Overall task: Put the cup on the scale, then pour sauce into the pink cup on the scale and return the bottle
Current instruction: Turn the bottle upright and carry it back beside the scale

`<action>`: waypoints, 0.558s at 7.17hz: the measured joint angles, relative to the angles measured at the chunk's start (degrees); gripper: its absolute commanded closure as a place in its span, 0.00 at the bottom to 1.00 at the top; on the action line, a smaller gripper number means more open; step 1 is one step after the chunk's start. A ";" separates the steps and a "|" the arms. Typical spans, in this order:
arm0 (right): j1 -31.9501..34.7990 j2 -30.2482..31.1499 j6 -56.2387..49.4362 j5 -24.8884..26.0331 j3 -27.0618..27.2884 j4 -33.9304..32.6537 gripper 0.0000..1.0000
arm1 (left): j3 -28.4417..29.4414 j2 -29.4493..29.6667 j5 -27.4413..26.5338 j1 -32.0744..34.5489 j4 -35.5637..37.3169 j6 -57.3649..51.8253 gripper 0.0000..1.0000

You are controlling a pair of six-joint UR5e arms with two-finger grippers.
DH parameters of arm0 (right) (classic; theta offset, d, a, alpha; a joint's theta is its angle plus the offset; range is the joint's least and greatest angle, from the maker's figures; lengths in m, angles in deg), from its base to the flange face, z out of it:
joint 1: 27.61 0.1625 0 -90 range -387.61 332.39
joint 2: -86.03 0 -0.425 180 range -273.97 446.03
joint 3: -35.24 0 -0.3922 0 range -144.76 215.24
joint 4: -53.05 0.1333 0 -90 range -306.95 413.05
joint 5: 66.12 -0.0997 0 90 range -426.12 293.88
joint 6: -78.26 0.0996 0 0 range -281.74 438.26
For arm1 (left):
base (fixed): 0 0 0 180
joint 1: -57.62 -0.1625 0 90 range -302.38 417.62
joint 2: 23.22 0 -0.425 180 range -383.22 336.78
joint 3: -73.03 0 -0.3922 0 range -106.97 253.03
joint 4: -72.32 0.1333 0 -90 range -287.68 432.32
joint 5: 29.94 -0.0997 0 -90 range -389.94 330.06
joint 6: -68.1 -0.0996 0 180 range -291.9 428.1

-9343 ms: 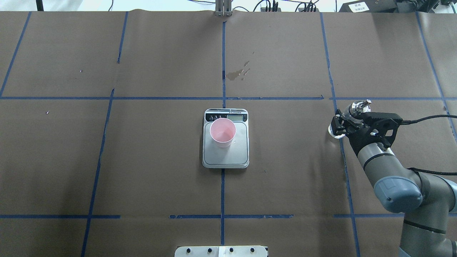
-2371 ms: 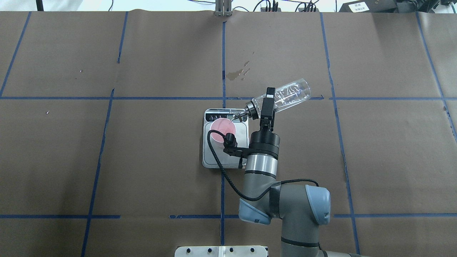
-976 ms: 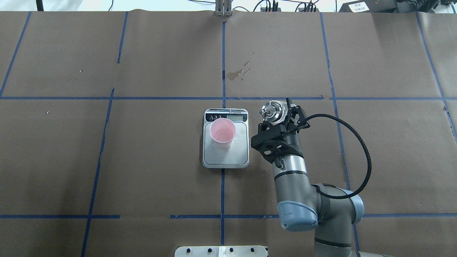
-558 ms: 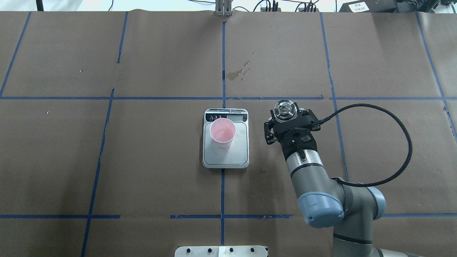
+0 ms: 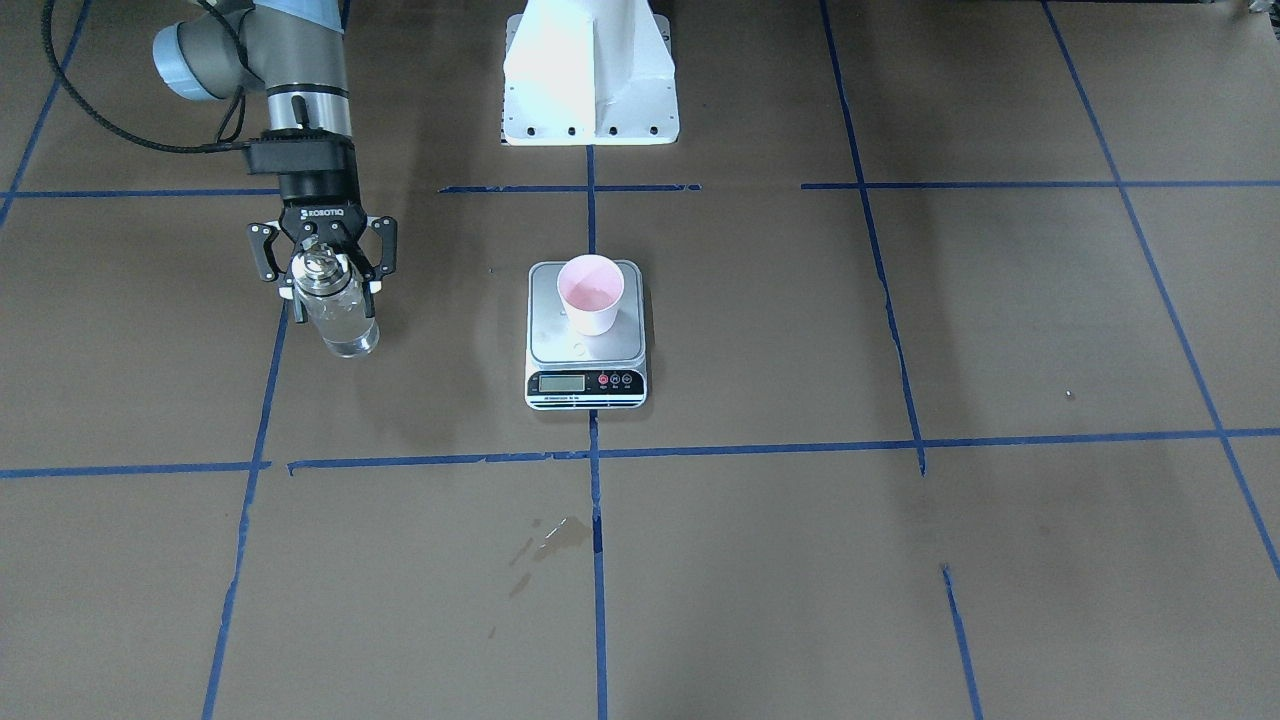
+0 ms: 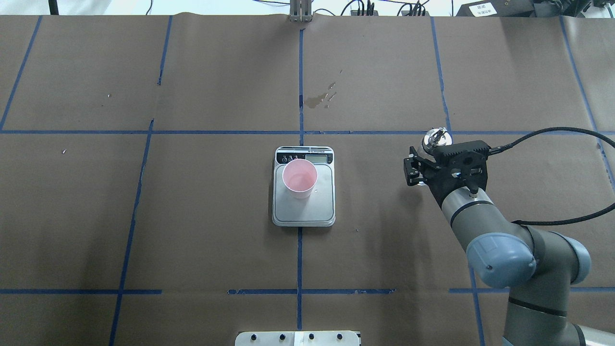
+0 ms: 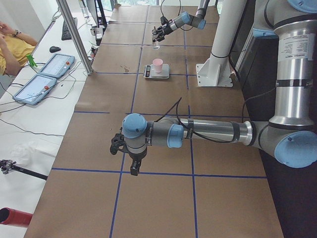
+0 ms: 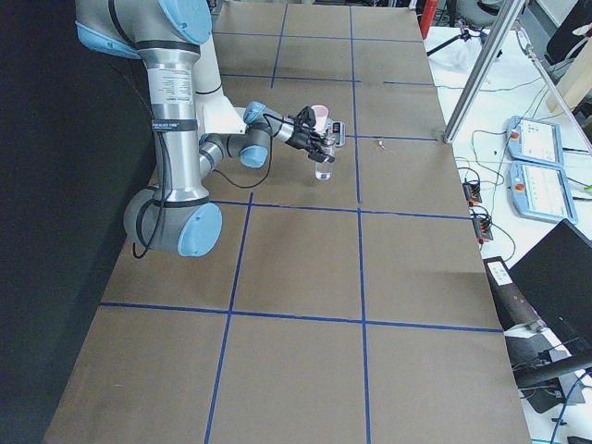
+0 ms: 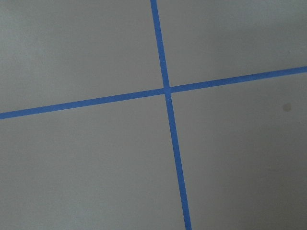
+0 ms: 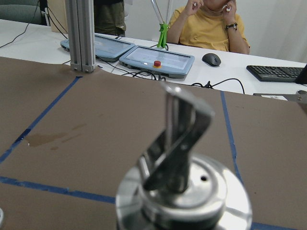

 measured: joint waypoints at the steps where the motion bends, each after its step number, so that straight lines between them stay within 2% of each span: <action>1: 0.33 1.42 2.94 -0.81 0.26 0.49 1.00 | 0.02 0.00 0.00 -0.01 -0.01 -0.03 0.00; 4: 0.44 8.73 7.14 -1.11 0.08 8.84 1.00 | -0.01 0.00 0.00 -0.06 -0.01 -0.08 0.00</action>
